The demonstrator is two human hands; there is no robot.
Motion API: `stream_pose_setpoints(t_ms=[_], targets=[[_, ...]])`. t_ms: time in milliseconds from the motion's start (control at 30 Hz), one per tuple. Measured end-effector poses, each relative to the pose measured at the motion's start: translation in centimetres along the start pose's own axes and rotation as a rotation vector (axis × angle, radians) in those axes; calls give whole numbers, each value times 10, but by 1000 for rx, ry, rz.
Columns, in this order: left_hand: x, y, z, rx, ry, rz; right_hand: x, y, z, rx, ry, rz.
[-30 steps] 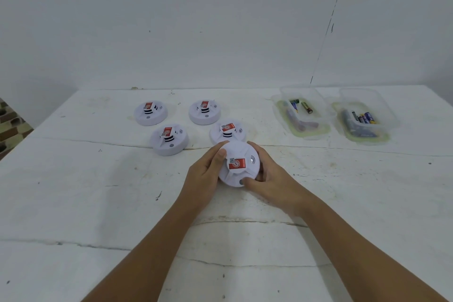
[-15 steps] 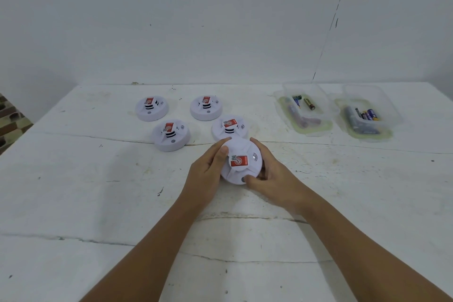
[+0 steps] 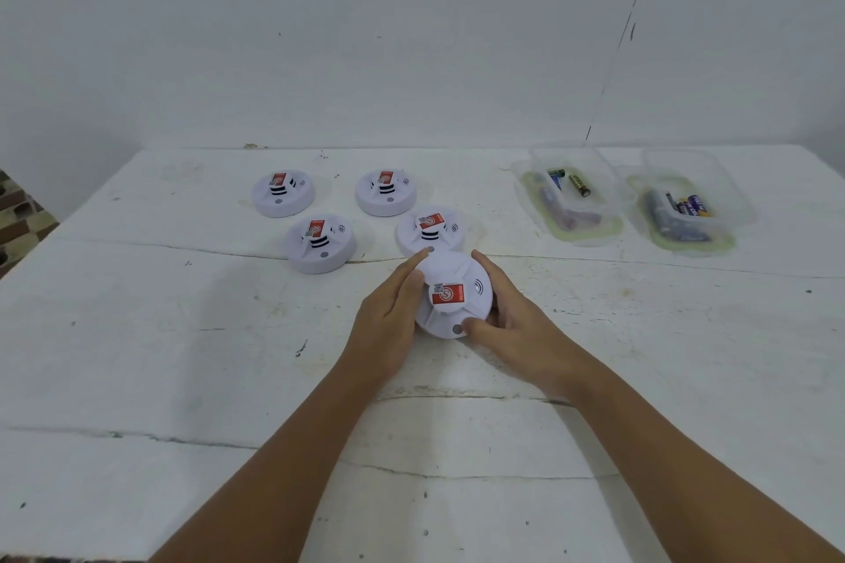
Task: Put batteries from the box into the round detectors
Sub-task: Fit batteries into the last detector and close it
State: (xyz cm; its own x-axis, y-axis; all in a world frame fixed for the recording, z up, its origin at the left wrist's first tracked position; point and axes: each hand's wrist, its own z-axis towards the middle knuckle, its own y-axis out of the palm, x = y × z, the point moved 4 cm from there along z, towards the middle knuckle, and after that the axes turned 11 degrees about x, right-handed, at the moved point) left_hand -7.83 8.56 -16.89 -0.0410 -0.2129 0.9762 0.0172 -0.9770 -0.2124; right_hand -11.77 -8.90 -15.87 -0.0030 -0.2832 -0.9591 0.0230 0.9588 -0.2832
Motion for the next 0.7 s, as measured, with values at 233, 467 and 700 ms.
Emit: stream_pose_setpoints(t_ms=[233,467,700], targets=[[0,1,-2,-16,27,49,-5,0,-3,-16,-21,22],[1,1,-4,4,42,67,-5,0,-4,-10,-21,20],[6,0,-6,2,46,80,-5,1,-2,-3,-14,-16]])
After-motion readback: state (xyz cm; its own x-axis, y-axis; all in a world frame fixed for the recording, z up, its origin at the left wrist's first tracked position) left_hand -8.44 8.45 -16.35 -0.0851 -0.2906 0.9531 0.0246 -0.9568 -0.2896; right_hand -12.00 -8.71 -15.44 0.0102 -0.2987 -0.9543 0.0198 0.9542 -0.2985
